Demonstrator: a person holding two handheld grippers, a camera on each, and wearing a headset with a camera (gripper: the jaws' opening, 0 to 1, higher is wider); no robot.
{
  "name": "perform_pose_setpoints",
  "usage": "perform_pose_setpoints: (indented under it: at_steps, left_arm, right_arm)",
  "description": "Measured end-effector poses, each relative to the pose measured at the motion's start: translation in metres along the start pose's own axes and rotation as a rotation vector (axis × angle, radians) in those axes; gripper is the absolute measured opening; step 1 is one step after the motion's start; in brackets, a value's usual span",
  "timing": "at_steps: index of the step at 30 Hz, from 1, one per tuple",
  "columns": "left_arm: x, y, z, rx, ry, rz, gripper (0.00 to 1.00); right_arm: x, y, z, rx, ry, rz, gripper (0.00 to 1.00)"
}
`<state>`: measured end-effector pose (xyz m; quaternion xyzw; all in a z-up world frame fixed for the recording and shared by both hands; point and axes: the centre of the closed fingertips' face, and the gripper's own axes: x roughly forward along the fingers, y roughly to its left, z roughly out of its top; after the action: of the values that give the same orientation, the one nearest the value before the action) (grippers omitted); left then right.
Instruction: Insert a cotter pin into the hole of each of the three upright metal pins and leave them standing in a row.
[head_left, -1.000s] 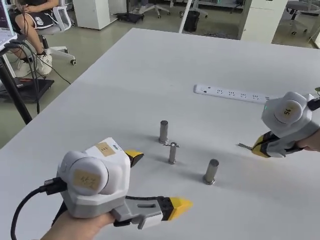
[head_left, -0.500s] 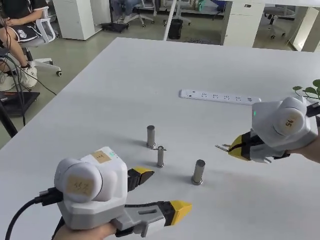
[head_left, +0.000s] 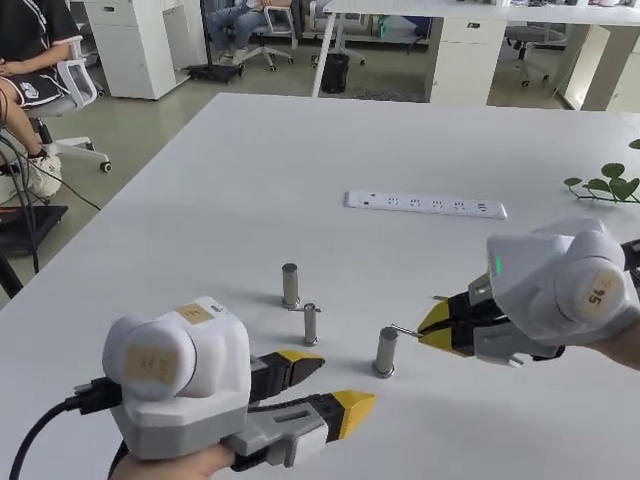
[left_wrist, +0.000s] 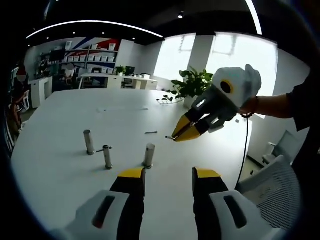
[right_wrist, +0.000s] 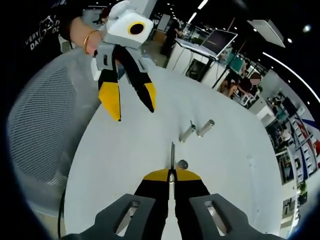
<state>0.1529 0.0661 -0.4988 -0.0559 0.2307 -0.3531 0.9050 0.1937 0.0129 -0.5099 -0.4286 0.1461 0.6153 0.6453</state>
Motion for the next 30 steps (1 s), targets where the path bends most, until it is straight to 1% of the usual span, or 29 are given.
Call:
perform_pose_setpoints:
  at_steps: [3, 6, 9, 14, 21, 26, 30]
  left_arm:
    - [0.000, 0.000, 0.001, -0.029, 0.009, -0.003, 0.29]
    - [0.001, -0.003, 0.003, -0.049, 0.004, -0.010, 0.27]
    - [0.003, -0.007, 0.003, -0.064, 0.011, -0.024, 0.20]
    - [0.005, -0.012, 0.002, -0.093, 0.021, -0.044, 0.17]
    - [0.007, -0.015, 0.007, -0.135, 0.000, -0.065, 0.12]
    - [0.007, -0.019, 0.011, -0.175, -0.017, -0.085, 0.10]
    - [0.007, -0.020, 0.010, -0.177, -0.017, -0.090, 0.05]
  right_arm:
    - [0.000, 0.007, 0.008, -0.025, -0.015, 0.010, 0.00]
    - [0.001, 0.011, 0.014, -0.042, -0.028, 0.013, 0.00]
    - [0.001, 0.016, 0.018, -0.055, -0.039, 0.019, 0.00]
    - [0.001, 0.021, 0.025, -0.071, -0.055, 0.034, 0.00]
    - [0.001, 0.030, 0.034, -0.110, -0.070, 0.048, 0.00]
    - [0.003, 0.034, 0.036, -0.142, -0.062, 0.052, 0.00]
    - [0.004, 0.035, 0.037, -0.155, -0.057, 0.049, 0.00]
